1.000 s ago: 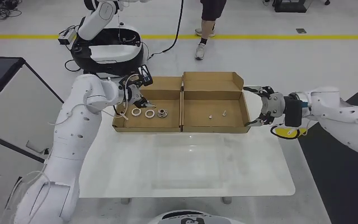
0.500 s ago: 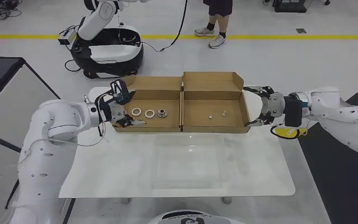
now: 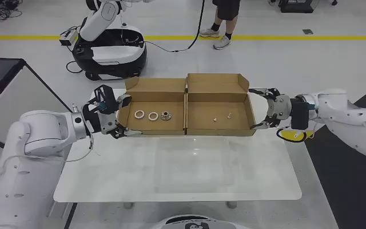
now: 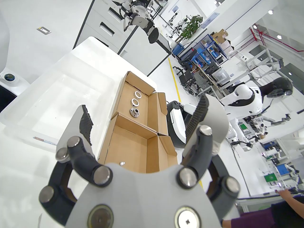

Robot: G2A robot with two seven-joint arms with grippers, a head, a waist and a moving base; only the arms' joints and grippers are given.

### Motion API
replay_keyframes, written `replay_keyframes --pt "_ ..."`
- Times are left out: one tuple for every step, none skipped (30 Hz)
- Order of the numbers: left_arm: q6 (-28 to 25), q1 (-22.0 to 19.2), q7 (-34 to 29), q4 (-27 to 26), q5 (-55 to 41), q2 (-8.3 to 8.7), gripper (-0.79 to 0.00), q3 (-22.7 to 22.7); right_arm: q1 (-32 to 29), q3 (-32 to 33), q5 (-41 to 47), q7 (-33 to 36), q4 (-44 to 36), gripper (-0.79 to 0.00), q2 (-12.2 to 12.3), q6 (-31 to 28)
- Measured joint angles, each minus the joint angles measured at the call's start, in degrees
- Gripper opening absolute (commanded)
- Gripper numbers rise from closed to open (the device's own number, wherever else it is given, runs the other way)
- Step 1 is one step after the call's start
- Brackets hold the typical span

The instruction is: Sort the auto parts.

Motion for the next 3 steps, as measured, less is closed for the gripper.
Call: replay_keyframes --pt "0.0 0.0 0.0 0.0 0.0 0.00 -0.001 0.0 0.0 0.0 0.0 0.0 0.0 0.000 0.0 0.0" --pt "0.0 0.0 0.0 0.0 0.0 0.00 -0.001 0.0 0.0 0.0 0.0 0.0 0.0 0.000 0.0 0.0" --pt "0.0 0.0 0.0 0.0 0.0 0.00 -0.001 0.0 0.0 0.0 0.0 0.0 0.0 -0.001 0.0 0.0"
